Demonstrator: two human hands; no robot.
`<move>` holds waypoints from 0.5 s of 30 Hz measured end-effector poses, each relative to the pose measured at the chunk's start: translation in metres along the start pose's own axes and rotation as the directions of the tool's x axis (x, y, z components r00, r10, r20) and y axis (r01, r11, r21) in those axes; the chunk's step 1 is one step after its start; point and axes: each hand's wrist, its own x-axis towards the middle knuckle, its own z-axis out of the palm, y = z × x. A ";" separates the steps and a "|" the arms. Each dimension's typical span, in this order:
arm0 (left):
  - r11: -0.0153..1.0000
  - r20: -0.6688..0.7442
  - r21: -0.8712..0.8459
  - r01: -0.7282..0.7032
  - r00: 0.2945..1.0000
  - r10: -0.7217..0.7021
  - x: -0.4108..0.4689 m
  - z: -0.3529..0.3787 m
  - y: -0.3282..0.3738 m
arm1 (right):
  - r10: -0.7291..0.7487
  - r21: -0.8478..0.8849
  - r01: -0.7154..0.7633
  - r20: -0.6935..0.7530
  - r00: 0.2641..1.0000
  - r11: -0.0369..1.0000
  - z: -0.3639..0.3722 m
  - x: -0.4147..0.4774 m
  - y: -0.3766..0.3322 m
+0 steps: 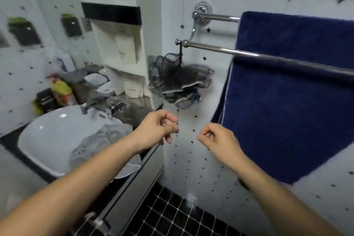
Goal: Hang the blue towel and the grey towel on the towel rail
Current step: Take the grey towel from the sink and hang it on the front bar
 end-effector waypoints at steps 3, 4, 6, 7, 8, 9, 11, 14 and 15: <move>0.989 -0.107 0.065 0.132 0.986 -0.124 -0.026 -0.057 -0.064 | 0.001 0.037 -0.009 0.229 0.973 0.999 0.081 -0.008 -0.015; 0.978 -0.150 0.105 0.182 0.975 -0.166 -0.034 -0.078 -0.088 | 0.008 0.029 -0.018 0.302 0.953 0.999 0.107 -0.009 -0.020; 0.936 -0.248 0.206 0.286 0.940 -0.233 -0.051 -0.121 -0.136 | 0.048 -0.006 -0.050 0.427 0.903 0.999 0.156 -0.008 -0.033; 0.899 -0.295 0.281 0.335 0.922 -0.252 -0.059 -0.143 -0.159 | 0.076 -0.018 -0.077 0.472 0.878 0.997 0.180 -0.005 -0.039; 0.853 -0.329 0.359 0.378 0.907 -0.264 -0.066 -0.164 -0.180 | 0.098 -0.020 -0.102 0.511 0.854 0.995 0.203 -0.001 -0.045; 0.808 -0.347 0.418 0.414 0.895 -0.279 -0.073 -0.185 -0.200 | 0.118 -0.023 -0.126 0.547 0.829 0.992 0.226 0.004 -0.052; 0.741 -0.351 0.479 0.471 0.876 -0.330 -0.079 -0.225 -0.234 | 0.133 -0.023 -0.150 0.611 0.780 0.988 0.273 0.015 -0.065; 0.687 -0.316 0.541 0.485 0.874 -0.369 -0.074 -0.275 -0.270 | 0.179 -0.080 -0.168 0.659 0.730 0.983 0.340 0.039 -0.086; 0.682 -0.293 0.557 0.474 0.881 -0.373 -0.069 -0.290 -0.279 | 0.199 -0.106 -0.172 0.656 0.728 0.979 0.361 0.050 -0.094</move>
